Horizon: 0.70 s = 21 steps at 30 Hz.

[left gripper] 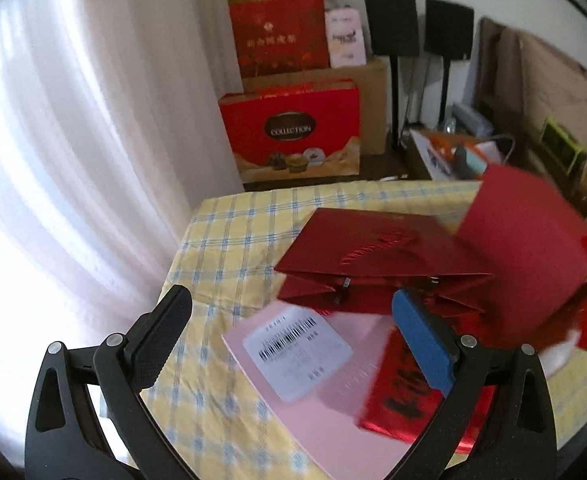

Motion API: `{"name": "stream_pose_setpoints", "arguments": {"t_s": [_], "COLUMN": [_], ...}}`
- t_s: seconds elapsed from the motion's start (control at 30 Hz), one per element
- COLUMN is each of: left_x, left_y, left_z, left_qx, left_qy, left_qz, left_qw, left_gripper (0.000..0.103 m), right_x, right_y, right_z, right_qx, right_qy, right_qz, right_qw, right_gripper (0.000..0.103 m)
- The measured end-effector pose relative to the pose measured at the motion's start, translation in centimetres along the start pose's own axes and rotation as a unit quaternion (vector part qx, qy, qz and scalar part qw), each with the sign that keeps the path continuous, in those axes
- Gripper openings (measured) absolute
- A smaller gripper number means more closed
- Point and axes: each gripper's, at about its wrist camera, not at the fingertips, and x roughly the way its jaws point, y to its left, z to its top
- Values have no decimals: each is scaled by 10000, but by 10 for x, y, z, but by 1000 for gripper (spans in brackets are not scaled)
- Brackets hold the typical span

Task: Organize objects
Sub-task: 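Hold the maroon handbag in the right gripper while the left moves toward the red gift bag, then grasp the red paper gift bag with the left gripper and lift it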

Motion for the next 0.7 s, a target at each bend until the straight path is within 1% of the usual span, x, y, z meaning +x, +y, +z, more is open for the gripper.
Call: {"name": "stream_pose_setpoints", "arguments": {"t_s": [0.07, 0.17, 0.27, 0.37, 0.6, 0.63, 0.67, 0.7], "left_x": [11, 24, 31, 38, 59, 61, 62, 63], "left_y": [-2, -8, -11, -10, -12, -12, -11, -9], "left_z": [1, -3, -1, 6, 19, 19, 19, 19], "left_qx": [170, 415, 528, 573, 823, 817, 790, 717], "left_qy": [97, 193, 122, 106, 121, 95, 80, 117], "left_qz": [35, -6, 14, 178, 38, 33, -15, -137], "left_qw": [9998, 9990, 9985, 9981, 9965, 9966, 9968, 9973], "left_gripper": [100, 100, 100, 100, 100, 98, 87, 72], "right_x": [1, 4, 7, 9, 5, 5, 5, 5], "right_y": [2, 4, 4, 5, 11, 12, 12, 12], "right_z": [0, -1, -4, -5, -2, -2, -2, -2], "right_qx": [-21, -51, -53, -17, -57, -62, -59, -53], "right_qy": [15, 51, 89, 106, 56, 54, 52, 56], "right_qz": [8, 16, 19, 47, 149, 153, 157, 159], "right_qw": [10000, 10000, 9999, 9999, 9999, 9998, 9998, 9998], "right_gripper": [13, 13, 13, 14, 14, 14, 14, 14]}}
